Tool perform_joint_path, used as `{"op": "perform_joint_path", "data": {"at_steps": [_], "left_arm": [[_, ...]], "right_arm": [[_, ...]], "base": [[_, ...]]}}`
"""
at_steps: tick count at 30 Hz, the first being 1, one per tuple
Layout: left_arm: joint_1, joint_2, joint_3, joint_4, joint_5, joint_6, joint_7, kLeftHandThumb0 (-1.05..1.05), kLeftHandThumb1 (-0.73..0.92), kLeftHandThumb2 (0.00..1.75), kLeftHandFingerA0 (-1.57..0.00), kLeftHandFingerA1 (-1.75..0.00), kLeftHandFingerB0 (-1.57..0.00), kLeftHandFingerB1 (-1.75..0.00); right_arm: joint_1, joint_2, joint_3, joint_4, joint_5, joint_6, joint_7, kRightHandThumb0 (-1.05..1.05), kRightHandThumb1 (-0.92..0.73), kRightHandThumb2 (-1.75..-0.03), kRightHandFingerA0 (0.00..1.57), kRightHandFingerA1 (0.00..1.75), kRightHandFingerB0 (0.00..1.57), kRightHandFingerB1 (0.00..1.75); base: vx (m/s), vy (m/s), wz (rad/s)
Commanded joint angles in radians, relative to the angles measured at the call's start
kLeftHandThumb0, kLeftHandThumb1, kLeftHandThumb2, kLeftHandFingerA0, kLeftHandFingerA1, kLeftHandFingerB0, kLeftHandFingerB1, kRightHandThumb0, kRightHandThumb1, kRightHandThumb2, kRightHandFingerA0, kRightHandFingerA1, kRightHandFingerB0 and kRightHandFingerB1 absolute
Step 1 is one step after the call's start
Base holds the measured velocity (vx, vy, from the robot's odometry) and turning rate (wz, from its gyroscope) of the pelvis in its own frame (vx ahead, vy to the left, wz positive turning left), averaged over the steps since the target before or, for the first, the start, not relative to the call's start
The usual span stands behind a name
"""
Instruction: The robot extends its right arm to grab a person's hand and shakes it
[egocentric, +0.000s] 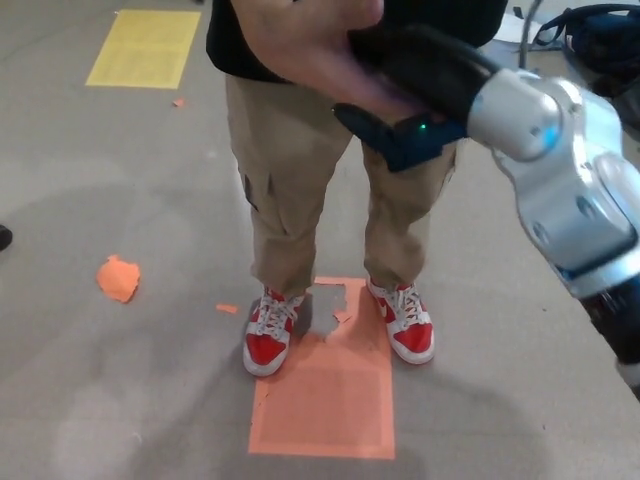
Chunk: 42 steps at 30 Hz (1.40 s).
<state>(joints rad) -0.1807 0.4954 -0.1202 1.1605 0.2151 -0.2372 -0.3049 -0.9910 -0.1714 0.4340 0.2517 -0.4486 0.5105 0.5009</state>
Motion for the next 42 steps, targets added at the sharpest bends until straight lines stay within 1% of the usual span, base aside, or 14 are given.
{"op": "perform_joint_path", "data": {"at_steps": [1, 2, 3, 5, 6, 7, 10, 11, 13, 14, 15, 18, 22, 42], "left_arm": [[-0.002, 0.019, 0.007, -0.005, -0.001, 0.001, -0.008, -0.26, 0.62, 1.11, -0.1, -0.51, -0.09, -0.5], [-0.002, 0.019, 0.008, -0.005, -0.001, 0.0, -0.007, -0.26, 0.62, 1.11, -0.1, -0.51, -0.09, -0.5], [-0.002, 0.018, 0.01, -0.006, -0.004, -0.004, -0.006, -0.48, 0.85, 0.65, -0.28, -0.36, -0.24, -0.32], [0.002, 0.018, 0.014, -0.013, -0.007, -0.008, -0.006, -0.48, 0.85, 0.65, -0.28, -0.36, -0.24, -0.32], [0.002, 0.022, 0.005, -0.013, 0.005, -0.007, -0.006, -0.27, 0.61, 1.11, -0.1, -0.5, -0.09, -0.5], [0.001, 0.023, 0.002, -0.011, 0.01, -0.009, -0.004, -0.51, 0.87, 0.66, -0.29, -0.35, -0.21, -0.31], [-0.008, 0.026, 0.002, -0.006, 0.01, -0.011, -0.006, -0.51, 0.86, 0.65, -0.29, -0.36, -0.22, -0.31], [-0.014, 0.025, 0.002, -0.005, 0.009, -0.005, -0.008, -0.27, 0.61, 1.1, -0.09, -0.5, -0.08, -0.49], [-0.021, 0.022, 0.0, -0.001, 0.011, 0.004, -0.006, -0.27, 0.6, 1.1, -0.09, -0.5, -0.08, -0.49], [-0.021, 0.023, -0.002, -0.001, 0.014, 0.004, -0.004, -0.52, 0.85, 0.65, -0.29, -0.35, -0.2, -0.3], [-0.02, 0.023, 0.0, -0.001, 0.012, 0.0, -0.005, -0.52, 0.85, 0.65, -0.28, -0.35, -0.2, -0.3], [-0.015, 0.022, 0.01, 0.008, 0.0, -0.019, -0.01, -0.52, 0.84, 0.65, -0.29, -0.36, -0.21, -0.31], [-0.005, 0.019, 0.021, 0.007, -0.01, -0.042, -0.008, -0.51, 0.84, 0.65, -0.32, -0.37, -0.26, -0.33], [-0.005, 0.02, 0.018, 0.004, 0.005, -0.026, -0.01, -0.52, 0.87, 0.65, -0.36, -0.38, -0.21, -0.31]], "right_arm": [[-0.076, 0.026, 0.052, 0.203, 0.001, 0.059, 0.098, -1.02, -0.67, -1.13, 0.0, 0.11, 0.0, 0.09], [-0.087, 0.028, 0.063, 0.23, -0.005, 0.054, 0.101, -1.02, -0.67, -1.13, 0.0, 0.11, 0.0, 0.09], [-0.099, 0.034, 0.076, 0.265, -0.016, 0.047, 0.094, -1.01, -0.65, -1.12, 0.0, 0.13, 0.0, 0.1], [-0.12, 0.043, 0.096, 0.325, -0.032, 0.039, 0.078, -1.05, -0.66, -1.03, 0.02, 0.18, 0.0, 0.11], [-0.144, 0.066, 0.109, 0.419, -0.039, 0.04, 0.06, -1.03, -0.66, -1.09, 0.0, 0.15, 0.0, 0.05], [-0.153, 0.076, 0.109, 0.455, -0.04, 0.043, 0.045, -1.05, -0.65, -1.07, 0.0, 0.13, 0.0, 0.0], [-0.182, 0.103, 0.105, 0.576, -0.049, 0.039, -0.008, -1.01, -0.59, -1.05, 0.0, 0.14, 0.0, 0.0], [-0.193, 0.114, 0.098, 0.628, -0.05, 0.044, -0.039, -1.05, -0.55, -0.86, 0.0, 0.14, 0.0, 0.0], [-0.209, 0.134, 0.085, 0.714, -0.049, 0.056, -0.09, -1.05, -0.7, -0.65, 0.0, 0.2, 0.0, 0.01], [-0.209, 0.136, 0.084, 0.734, -0.051, 0.044, -0.111, -0.92, -0.52, -0.98, 0.0, 0.17, 0.0, 0.0], [-0.207, 0.136, 0.09, 0.756, -0.06, 0.024, -0.137, -0.95, -0.65, -0.65, 0.06, 0.3, 0.0, 0.01], [-0.2, 0.142, 0.111, 0.811, -0.087, -0.03, -0.225, -0.84, -0.51, -0.89, 0.13, 0.45, 0.0, 0.05], [-0.152, 0.151, 0.052, 0.833, -0.06, -0.13, -0.462, -0.42, -0.78, -0.63, 1.05, 0.6, 0.52, 0.43], [-0.077, 0.138, -0.072, 0.59, -0.04, -0.309, -0.632, -0.15, -0.7, -0.61, 1.0, 0.69, 0.61, 0.47]], "base": [[0.0, 0.0, 0.0], [0.0, 0.0, 0.0], [0.0, 0.0, 0.0], [0.0, 0.0, 0.0], [0.0, 0.0, 0.0], [0.0, 0.0, 0.0], [0.0, 0.0, 0.0], [0.0, 0.0, 0.0], [0.0, 0.0, 0.0], [0.0, 0.0, 0.0], [0.0, 0.0, 0.0], [0.0, 0.0, 0.0], [0.0, 0.0, 0.0], [0.0, 0.0, 0.0]]}}
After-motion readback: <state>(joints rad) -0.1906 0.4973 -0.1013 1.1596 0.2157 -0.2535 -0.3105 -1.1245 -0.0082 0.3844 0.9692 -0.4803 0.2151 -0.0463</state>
